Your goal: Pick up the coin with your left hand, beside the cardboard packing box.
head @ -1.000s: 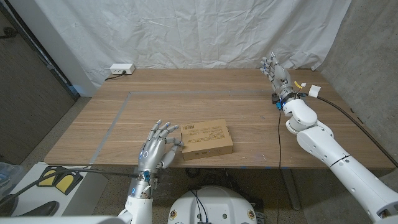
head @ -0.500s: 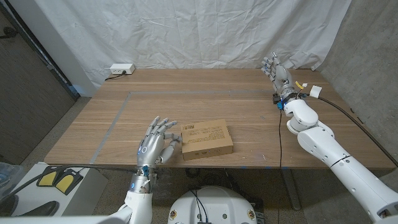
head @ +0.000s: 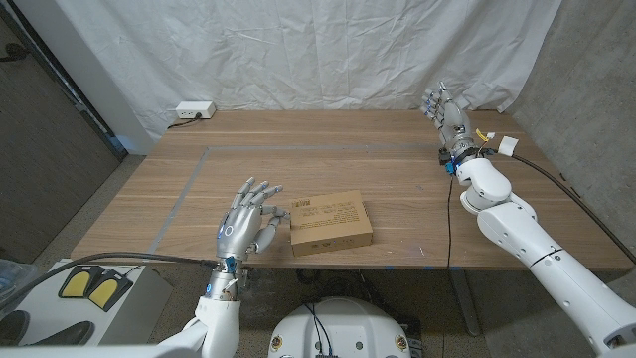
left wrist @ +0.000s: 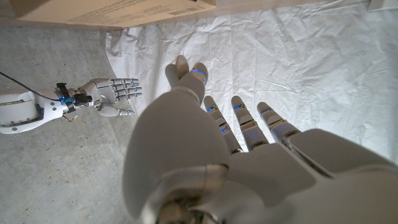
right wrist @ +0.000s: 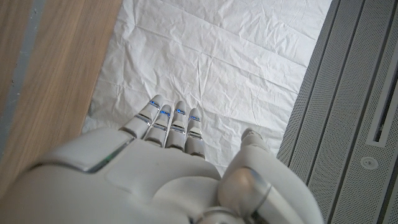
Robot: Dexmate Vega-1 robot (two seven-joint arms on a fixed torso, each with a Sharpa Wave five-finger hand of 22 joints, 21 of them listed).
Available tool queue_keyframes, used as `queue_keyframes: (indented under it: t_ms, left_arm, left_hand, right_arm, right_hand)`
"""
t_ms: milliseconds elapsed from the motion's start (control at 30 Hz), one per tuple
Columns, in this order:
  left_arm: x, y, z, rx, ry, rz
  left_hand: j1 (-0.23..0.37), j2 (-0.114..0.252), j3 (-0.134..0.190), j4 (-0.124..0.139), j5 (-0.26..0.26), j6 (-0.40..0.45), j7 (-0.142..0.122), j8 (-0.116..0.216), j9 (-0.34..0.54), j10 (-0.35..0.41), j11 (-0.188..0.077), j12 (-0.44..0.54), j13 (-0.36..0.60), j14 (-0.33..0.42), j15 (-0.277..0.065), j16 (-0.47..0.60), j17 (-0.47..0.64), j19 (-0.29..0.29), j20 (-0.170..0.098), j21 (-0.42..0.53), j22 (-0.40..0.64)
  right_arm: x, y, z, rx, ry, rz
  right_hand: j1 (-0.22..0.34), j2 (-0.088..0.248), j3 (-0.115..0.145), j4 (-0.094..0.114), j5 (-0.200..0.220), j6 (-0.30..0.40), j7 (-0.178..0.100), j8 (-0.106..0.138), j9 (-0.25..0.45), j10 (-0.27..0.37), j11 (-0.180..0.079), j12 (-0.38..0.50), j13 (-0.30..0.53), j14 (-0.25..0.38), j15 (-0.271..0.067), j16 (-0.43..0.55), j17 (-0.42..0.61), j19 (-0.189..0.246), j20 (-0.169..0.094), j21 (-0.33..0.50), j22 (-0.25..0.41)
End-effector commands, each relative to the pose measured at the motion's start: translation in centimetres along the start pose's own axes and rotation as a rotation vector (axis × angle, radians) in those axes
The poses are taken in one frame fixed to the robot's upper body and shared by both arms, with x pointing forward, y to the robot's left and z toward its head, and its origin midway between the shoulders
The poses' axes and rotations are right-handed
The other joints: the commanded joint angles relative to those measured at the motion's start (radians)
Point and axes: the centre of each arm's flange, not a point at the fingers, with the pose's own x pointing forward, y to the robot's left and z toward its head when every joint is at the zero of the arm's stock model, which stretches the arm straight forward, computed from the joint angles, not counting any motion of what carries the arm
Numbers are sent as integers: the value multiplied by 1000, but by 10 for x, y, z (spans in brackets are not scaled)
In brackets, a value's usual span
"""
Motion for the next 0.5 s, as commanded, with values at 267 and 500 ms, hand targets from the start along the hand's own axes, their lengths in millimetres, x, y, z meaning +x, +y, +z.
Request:
queue_keyframes:
  t_ms: [267,500]
  left_arm:
    - [3,19,4,34,-15,16]
    - [7,26,7,38,-33,31]
  left_hand:
    - [-8,0,9,0,0,13,16,10,3,17,-1,-4,4,9,-122,-2,2,8,1,4,3]
    - [-10,-1,11,0,0,11,17,10,2,18,0,-6,4,12,-121,-2,3,8,1,3,3]
  right_arm:
    - [-7,-4,3,4,-10,-10]
    - [-11,-5,5,5,-15,-14]
  right_hand:
    - [3,-3,-5,-2,7,7,-2,-2,5,12,0,-1,3,9,2,-3,3,8,-7,-3,1]
    - [3,-2,-5,-2,7,7,-2,-2,5,13,-1,-1,3,10,2,-3,3,9,-7,-4,1]
